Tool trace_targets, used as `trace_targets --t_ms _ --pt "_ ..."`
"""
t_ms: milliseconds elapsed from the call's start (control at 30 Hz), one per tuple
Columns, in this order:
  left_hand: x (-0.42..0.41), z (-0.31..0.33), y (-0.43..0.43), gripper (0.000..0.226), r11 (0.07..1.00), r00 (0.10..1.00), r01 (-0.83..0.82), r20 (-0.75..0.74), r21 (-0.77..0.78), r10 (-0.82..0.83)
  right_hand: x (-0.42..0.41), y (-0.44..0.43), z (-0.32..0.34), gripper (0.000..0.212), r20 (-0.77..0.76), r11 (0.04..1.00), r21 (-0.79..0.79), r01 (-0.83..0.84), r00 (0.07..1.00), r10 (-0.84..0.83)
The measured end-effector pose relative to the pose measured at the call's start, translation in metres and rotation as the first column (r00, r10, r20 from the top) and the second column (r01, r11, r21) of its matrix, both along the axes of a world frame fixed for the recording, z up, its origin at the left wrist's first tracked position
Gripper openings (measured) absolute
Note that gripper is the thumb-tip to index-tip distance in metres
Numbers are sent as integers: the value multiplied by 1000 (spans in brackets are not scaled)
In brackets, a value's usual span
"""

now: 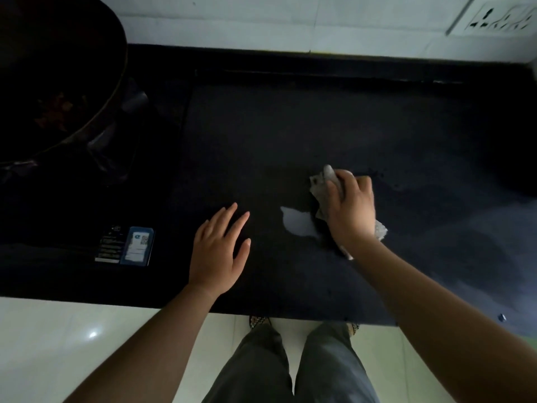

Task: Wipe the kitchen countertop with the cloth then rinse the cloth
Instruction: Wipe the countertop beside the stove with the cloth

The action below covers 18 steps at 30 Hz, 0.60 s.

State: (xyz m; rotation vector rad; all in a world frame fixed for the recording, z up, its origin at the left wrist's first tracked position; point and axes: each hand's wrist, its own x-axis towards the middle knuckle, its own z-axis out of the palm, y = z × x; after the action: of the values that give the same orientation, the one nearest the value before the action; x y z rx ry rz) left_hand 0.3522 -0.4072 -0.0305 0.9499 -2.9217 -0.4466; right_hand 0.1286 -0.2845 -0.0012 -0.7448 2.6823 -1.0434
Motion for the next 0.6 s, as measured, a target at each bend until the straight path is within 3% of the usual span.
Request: trace_targets --t_ms 100,167,233,333,600 --pt "1 1 0 52 1000 1000 1 4 24 -1 16 -19 3 38 125 989 -112 -100 986 114" --pt "1 1 -1 52 999 1000 7 7 41 -7 23 -15 -6 47 16 960 109 -256 967 256" --pt "3 1 -3 53 998 999 31 11 49 -32 21 -4 -17 57 -129 874 324 -361 899 419" --pt "7 -2 -6 53 998 998 66 18 24 -67 15 -2 -20 59 -150 813 322 -485 822 549" --pt "9 0 -3 53 997 998 57 -14 42 -57 45 25 -22 61 -201 875 286 -390 869 453"
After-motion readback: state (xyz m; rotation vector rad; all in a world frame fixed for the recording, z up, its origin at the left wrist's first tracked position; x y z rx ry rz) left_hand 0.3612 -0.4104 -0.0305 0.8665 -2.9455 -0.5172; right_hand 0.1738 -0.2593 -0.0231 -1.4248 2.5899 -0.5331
